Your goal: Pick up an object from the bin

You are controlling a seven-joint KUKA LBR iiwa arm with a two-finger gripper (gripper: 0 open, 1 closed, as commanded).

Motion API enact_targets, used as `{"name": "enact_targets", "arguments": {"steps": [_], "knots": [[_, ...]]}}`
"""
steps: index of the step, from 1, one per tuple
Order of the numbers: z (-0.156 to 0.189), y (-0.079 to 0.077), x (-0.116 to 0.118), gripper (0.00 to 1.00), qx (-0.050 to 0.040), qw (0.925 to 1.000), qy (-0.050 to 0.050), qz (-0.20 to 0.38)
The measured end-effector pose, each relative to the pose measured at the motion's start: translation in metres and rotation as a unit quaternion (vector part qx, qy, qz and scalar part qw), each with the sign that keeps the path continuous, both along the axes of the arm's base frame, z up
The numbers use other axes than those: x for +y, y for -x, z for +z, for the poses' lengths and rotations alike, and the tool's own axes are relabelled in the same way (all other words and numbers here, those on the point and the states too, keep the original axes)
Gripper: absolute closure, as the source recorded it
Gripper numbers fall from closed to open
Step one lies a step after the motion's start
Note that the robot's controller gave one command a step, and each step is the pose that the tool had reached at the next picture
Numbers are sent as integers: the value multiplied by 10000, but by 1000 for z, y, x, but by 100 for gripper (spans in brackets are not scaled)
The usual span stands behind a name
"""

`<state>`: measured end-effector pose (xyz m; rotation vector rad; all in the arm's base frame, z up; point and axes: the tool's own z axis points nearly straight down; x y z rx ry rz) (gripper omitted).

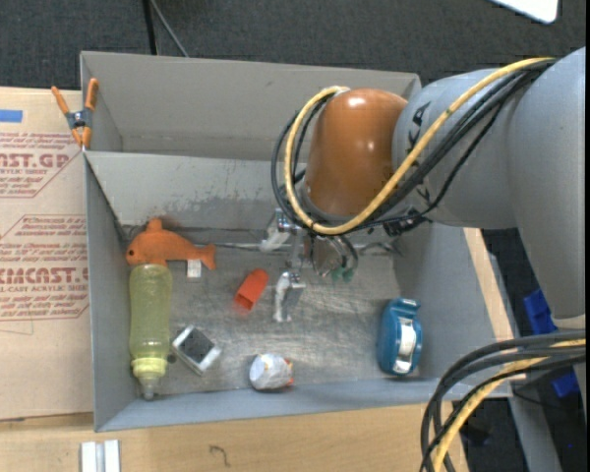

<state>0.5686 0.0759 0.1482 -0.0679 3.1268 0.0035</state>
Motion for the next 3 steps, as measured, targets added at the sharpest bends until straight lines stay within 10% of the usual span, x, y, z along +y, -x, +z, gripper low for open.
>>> {"name": "enact_targets", "arguments": {"steps": [1, 2, 3], "knots": [[-65, -15, 4, 100, -80, 9999, -9, 86], [-65, -15, 4, 100, -79, 9999, -10, 87], [100, -8, 2, 100, 21, 10000, 3, 1]]}}
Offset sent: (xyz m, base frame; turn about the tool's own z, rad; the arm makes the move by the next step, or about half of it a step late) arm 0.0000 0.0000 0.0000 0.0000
